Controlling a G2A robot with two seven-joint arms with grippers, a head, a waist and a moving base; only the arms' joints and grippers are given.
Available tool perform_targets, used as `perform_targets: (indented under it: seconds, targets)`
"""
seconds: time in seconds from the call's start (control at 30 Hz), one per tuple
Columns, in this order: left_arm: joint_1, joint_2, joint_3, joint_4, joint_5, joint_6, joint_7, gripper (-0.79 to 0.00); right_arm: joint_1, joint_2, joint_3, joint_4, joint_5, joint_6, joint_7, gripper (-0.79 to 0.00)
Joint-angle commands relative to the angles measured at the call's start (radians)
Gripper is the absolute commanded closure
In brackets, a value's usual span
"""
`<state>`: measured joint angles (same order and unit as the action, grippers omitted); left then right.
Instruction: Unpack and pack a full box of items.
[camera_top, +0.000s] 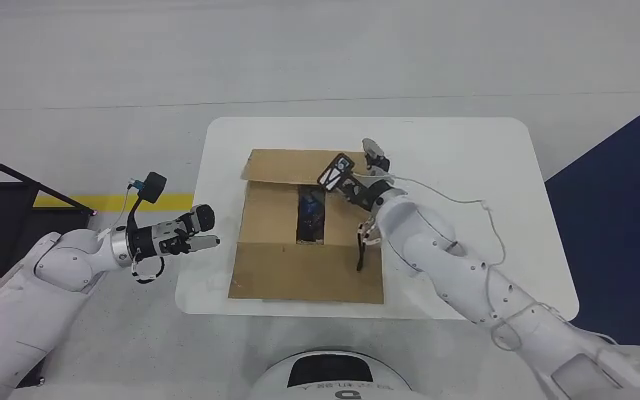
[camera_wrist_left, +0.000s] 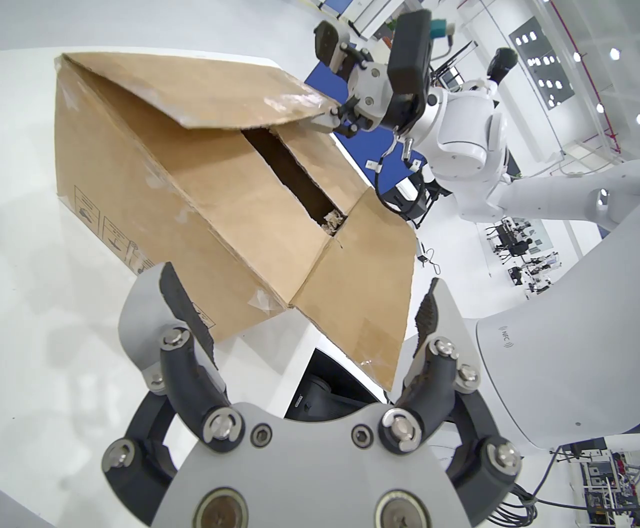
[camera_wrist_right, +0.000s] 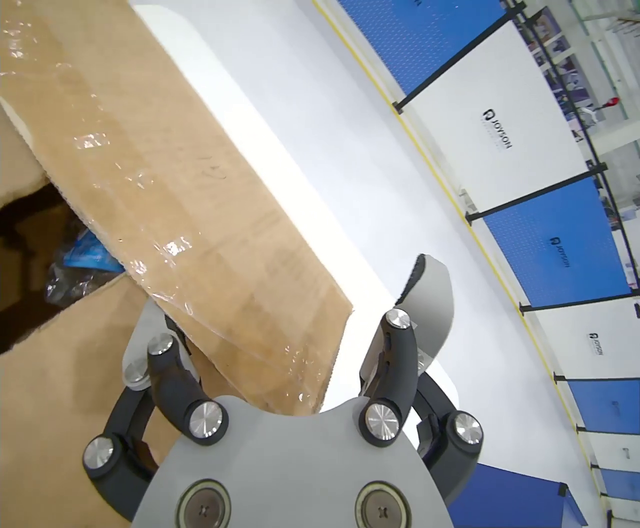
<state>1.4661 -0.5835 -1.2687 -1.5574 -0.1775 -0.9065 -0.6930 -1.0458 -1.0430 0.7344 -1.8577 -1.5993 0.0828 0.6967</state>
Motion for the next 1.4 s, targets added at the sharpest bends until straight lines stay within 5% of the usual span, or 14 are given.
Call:
perform_targets:
  seconds: [0.0, 0.1, 0.3, 0.4, 0.8, 1.0, 1.2, 1.37]
  targets:
    - [0.0, 0.0, 0.0, 0.0, 0.0, 0.0, 0.0, -0.785, 0.011, -0.007, 0.01, -0.006, -0.004, 0.015, 0.006, -0.545]
    - [0.0, 0.0, 0.0, 0.0, 0.0, 0.0, 0.0, -0.785, 0.051, -0.022, 0.045, 0.005, 0.058, 0.037, 0.039, -0.662]
    - [0.0, 0.0, 0.0, 0.0, 0.0, 0.0, 0.0, -0.785, 0.227, -0.078, 0.096, 0.144, 0.272, 0.12, 0.114, -0.643]
    - [0.0, 0.0, 0.0, 0.0, 0.0, 0.0, 0.0, -0.785, 0.321, -0.111, 0.089, 0.27, 0.38, 0.136, 0.137, -0.785]
    - [0.0, 0.0, 0.0, 0.0, 0.0, 0.0, 0.0, -0.785, 0.504, -0.221, -0.035, 0.685, 0.501, 0.172, 0.233, -0.785]
    - [0.0, 0.0, 0.0, 0.0, 0.0, 0.0, 0.0, -0.785, 0.424, -0.207, 0.063, 0.514, 0.589, 0.141, 0.164, -0.785]
    - [0.0, 0.0, 0.0, 0.0, 0.0, 0.0, 0.0, -0.785, 0.131, -0.137, 0.24, 0.097, 0.559, 0.041, 0.085, -0.785]
    - [0.0, 0.0, 0.0, 0.0, 0.0, 0.0, 0.0, -0.785, -0.059, -0.107, 0.336, -0.073, 0.641, -0.153, -0.007, -0.785]
